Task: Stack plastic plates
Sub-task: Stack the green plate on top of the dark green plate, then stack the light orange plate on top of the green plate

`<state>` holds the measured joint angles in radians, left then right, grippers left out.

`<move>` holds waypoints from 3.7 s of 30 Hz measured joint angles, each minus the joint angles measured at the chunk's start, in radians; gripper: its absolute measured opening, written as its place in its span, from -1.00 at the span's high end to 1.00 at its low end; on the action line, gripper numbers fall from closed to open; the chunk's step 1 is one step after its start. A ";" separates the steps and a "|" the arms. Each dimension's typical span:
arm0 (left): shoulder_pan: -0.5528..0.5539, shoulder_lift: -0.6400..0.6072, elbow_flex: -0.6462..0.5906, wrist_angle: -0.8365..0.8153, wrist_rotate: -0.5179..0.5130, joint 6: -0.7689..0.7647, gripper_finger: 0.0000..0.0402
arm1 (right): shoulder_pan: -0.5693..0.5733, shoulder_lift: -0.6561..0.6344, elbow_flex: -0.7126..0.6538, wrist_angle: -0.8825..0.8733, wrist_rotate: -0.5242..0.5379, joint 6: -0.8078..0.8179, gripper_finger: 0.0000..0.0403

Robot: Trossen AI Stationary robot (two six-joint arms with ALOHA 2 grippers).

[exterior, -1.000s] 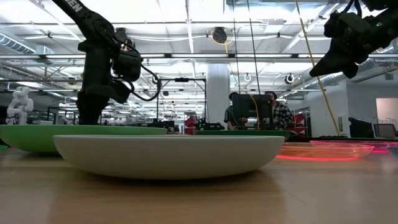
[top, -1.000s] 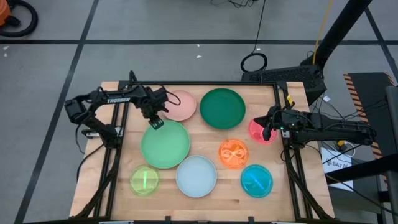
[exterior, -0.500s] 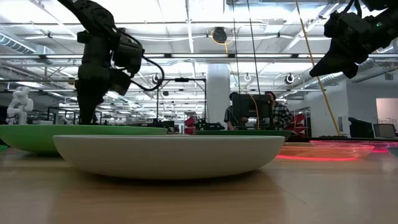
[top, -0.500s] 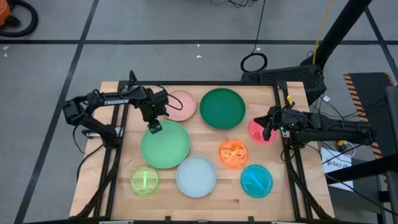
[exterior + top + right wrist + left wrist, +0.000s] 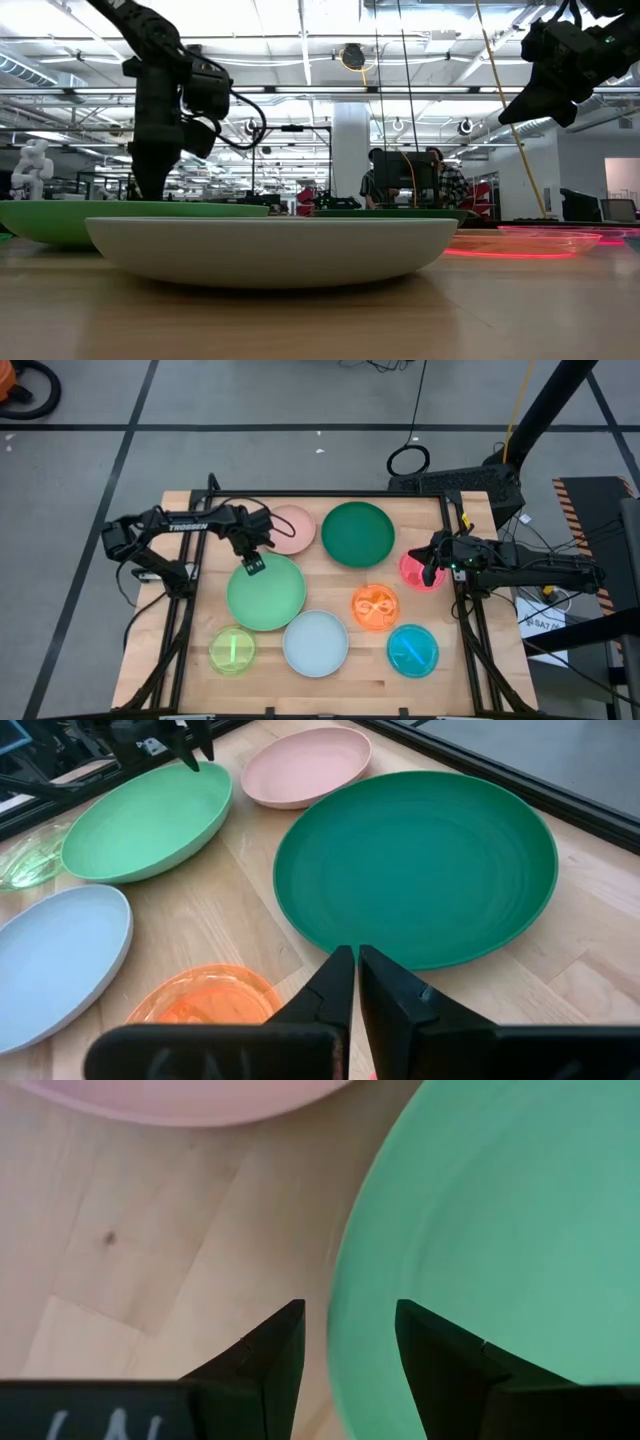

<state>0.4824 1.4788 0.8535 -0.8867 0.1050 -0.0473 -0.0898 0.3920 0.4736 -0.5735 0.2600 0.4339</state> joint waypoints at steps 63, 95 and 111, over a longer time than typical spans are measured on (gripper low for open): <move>0.038 0.354 0.759 0.162 0.025 -0.212 0.95 | 0.183 -0.001 0.027 0.293 -0.185 -0.159 0.92; 0.060 0.742 1.209 -0.062 0.045 -0.186 0.63 | 0.291 0.035 0.028 0.240 -0.099 -0.090 0.92; -0.007 0.699 1.210 -0.093 0.023 -0.041 0.14 | 0.291 0.036 0.028 0.238 -0.069 -0.090 0.92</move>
<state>0.4750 2.1775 2.0632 -0.9799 0.1283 -0.0887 0.2012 0.4278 0.5014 -0.3351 0.1913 0.3435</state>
